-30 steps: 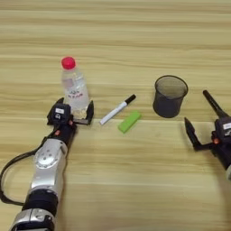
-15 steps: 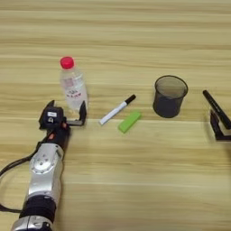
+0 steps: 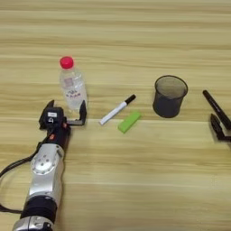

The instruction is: Move the objects on the table

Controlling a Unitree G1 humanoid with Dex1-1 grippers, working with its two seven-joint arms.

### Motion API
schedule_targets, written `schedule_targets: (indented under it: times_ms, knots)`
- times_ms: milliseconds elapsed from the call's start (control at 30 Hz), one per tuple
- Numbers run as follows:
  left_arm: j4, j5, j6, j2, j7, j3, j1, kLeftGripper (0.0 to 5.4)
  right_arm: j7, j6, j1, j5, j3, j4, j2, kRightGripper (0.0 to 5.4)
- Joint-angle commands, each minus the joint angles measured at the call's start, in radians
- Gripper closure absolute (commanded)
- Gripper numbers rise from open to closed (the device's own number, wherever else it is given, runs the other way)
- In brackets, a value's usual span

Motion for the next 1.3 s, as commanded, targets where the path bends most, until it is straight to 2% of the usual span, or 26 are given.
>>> schedule_targets:
  times_ms: [33, 667, 767, 1200, 1300]
  knots:
    - [-0.004, -0.002, 0.002, -0.002, 0.005, -0.002, 0.006, 0.0, 0.034, 0.09, -0.018, 0.021, 0.019, 0.018, -0.013, 1.02]
    - [0.009, -0.002, 0.0, -0.003, 0.002, -0.005, 0.0, 0.0, 0.049, 0.106, -0.016, 0.018, 0.06, 0.003, -0.012, 3.91]
    - [0.006, -0.002, 0.0, -0.003, 0.001, -0.005, 0.001, 0.0, 0.05, 0.109, -0.01, 0.018, 0.072, -0.008, -0.007, 4.19]
    - [0.009, -0.002, -0.001, -0.003, 0.002, -0.007, 0.002, 0.0, 0.041, 0.155, 0.066, 0.01, 0.162, -0.164, 0.042, 4.22]
    - [0.008, -0.002, -0.002, -0.004, 0.003, -0.007, 0.003, 0.0, 0.04, 0.162, 0.07, 0.008, 0.177, -0.167, 0.05, 4.22]
